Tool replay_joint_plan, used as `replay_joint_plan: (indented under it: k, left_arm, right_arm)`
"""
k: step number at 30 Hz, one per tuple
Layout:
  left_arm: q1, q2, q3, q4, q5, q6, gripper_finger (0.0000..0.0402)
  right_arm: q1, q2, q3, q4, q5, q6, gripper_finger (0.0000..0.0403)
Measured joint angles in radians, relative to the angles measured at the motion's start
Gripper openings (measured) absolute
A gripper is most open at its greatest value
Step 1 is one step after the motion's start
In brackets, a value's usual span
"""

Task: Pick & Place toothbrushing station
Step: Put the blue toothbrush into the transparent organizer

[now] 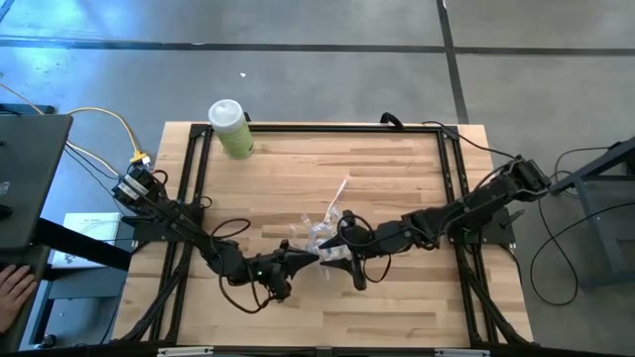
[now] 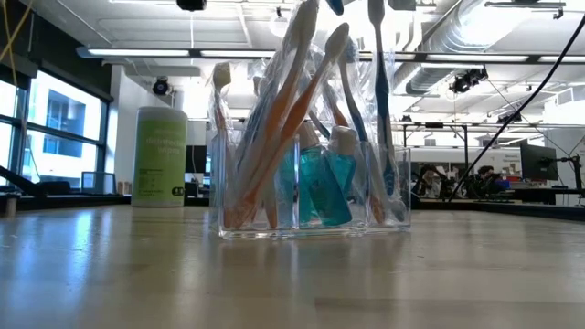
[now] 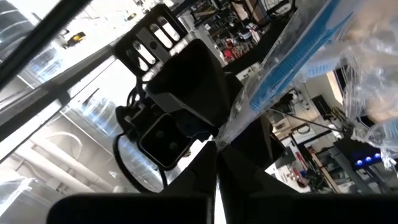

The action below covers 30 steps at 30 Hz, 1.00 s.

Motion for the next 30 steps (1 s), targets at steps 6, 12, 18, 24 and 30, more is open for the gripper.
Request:
replay_joint_plan:
  k: [6, 12, 18, 24, 30]
  left_arm:
    - [0.012, 0.0, 0.0, 0.0, 0.0, -0.013, 0.0002]
    - [-0.004, -0.001, 0.017, 0.0, -0.002, -0.034, 0.0002]
    - [-0.007, -0.001, 0.018, -0.001, -0.006, -0.058, 0.0002]
    - [-0.008, -0.001, 0.018, -0.003, -0.007, -0.076, 0.0002]
    - [-0.017, -0.001, 0.017, -0.008, -0.008, -0.088, 0.0002]
  right_arm:
    - [-0.011, 0.0, 0.0, 0.004, -0.02, -0.003, 0.0174]
    - [-0.011, 0.0, 0.0, -0.001, -0.02, -0.014, 0.0164]
    - [-0.011, 0.0, 0.0, -0.004, -0.022, -0.041, 0.0092]
    - [-0.011, 0.0, 0.0, -0.002, -0.05, -0.076, 0.0014]
    - [-0.009, 0.0, 0.0, -0.003, -0.047, -0.076, 0.0011]
